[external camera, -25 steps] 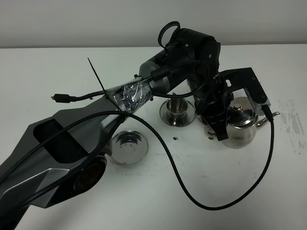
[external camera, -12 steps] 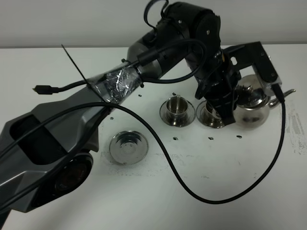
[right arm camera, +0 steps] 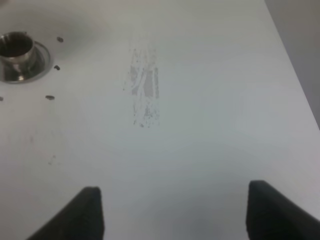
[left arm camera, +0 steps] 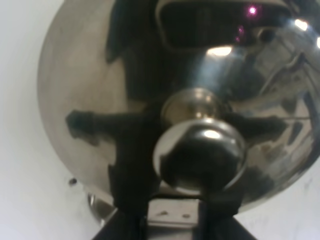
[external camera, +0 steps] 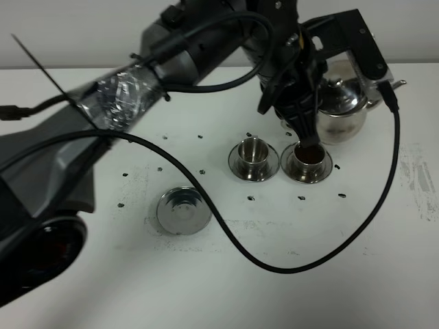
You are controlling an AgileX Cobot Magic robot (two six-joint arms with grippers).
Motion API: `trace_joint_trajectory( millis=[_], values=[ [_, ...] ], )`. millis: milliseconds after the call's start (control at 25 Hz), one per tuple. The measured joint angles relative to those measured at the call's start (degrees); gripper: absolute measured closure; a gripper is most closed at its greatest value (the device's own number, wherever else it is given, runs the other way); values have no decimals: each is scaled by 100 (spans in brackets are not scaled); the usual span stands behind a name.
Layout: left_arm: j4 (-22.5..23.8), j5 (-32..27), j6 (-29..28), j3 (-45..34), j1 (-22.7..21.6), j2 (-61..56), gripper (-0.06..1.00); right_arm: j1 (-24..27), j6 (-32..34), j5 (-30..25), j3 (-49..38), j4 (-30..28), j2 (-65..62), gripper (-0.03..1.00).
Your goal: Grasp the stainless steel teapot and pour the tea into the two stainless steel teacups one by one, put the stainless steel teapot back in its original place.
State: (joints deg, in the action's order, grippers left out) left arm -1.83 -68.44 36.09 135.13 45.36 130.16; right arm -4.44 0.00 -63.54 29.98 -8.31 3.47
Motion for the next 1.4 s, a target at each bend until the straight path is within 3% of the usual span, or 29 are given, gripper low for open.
trace_joint_trajectory(
  millis=[440, 840, 1120, 1400],
  values=[
    [471, 5, -326, -1634, -391, -1178, 76, 0, 0, 0, 0, 0, 0, 38],
    [494, 10, -137, -2658, -964, -1811, 76, 0, 0, 0, 0, 0, 0, 38],
    [493, 10, 589, -2741, -1507, -1896, 76, 0, 0, 0, 0, 0, 0, 38],
    [493, 10, 1954, -2746, -1866, -1896, 76, 0, 0, 0, 0, 0, 0, 38]
  ],
)
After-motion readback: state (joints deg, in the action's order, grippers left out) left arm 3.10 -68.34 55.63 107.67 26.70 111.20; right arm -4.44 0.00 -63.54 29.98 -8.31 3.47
